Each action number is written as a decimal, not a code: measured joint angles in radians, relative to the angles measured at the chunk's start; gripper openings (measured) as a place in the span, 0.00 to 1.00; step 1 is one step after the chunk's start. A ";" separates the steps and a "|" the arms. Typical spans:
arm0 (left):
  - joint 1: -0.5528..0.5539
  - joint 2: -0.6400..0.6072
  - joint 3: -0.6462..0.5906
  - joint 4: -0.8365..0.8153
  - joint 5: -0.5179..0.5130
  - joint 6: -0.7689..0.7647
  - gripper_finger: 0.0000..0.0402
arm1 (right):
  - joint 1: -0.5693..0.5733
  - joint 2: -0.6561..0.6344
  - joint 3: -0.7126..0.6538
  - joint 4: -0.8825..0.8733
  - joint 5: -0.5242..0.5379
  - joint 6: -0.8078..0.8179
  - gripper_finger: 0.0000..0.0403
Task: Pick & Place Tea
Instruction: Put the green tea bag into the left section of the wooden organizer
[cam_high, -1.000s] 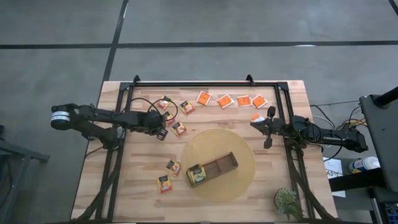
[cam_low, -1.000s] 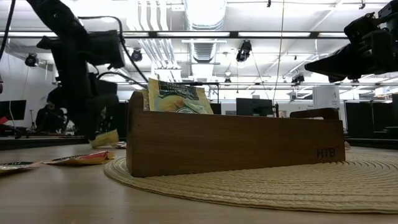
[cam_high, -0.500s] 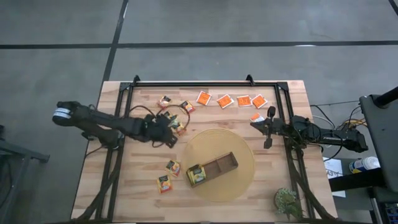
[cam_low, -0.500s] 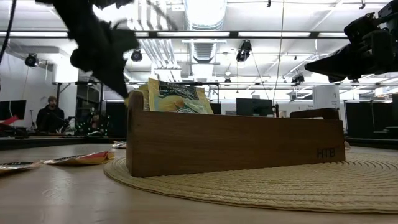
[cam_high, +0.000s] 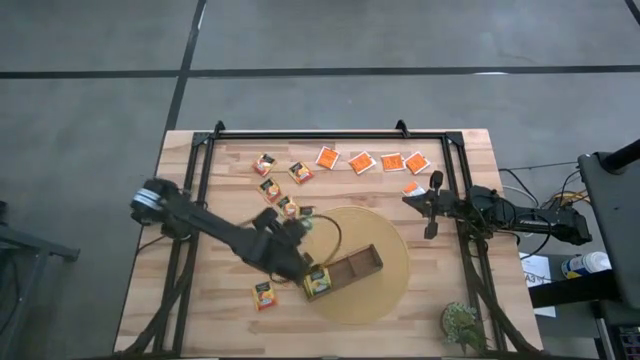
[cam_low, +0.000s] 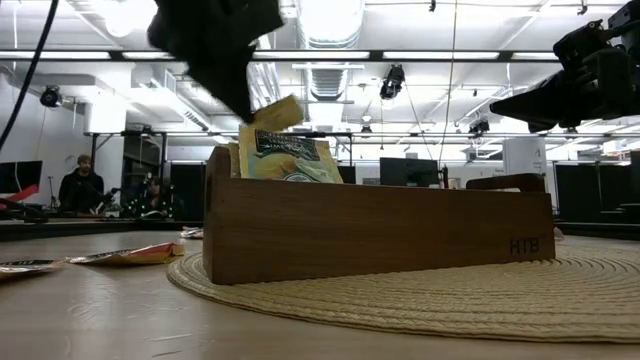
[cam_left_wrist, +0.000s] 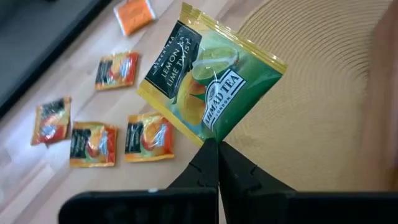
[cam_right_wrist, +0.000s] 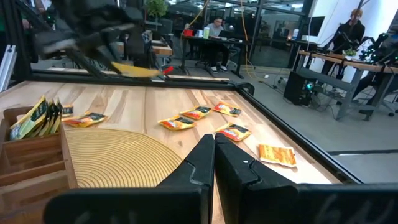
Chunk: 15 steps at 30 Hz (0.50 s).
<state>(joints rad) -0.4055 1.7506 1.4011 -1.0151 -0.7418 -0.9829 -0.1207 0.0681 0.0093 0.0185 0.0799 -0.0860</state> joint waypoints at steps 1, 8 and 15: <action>-0.014 0.031 0.046 -0.024 -0.015 -0.011 0.00 | 0.000 0.000 0.000 0.000 0.000 0.000 0.02; -0.084 0.230 0.336 -0.191 -0.057 -0.051 0.00 | 0.000 0.000 0.000 0.000 0.000 0.000 0.02; -0.124 0.379 0.518 -0.323 -0.061 -0.168 0.00 | 0.000 0.000 0.000 0.000 0.000 0.000 0.02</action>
<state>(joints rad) -0.5294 2.1298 1.9192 -1.3386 -0.8032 -1.1513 -0.1205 0.0683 0.0094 0.0188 0.0798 -0.0860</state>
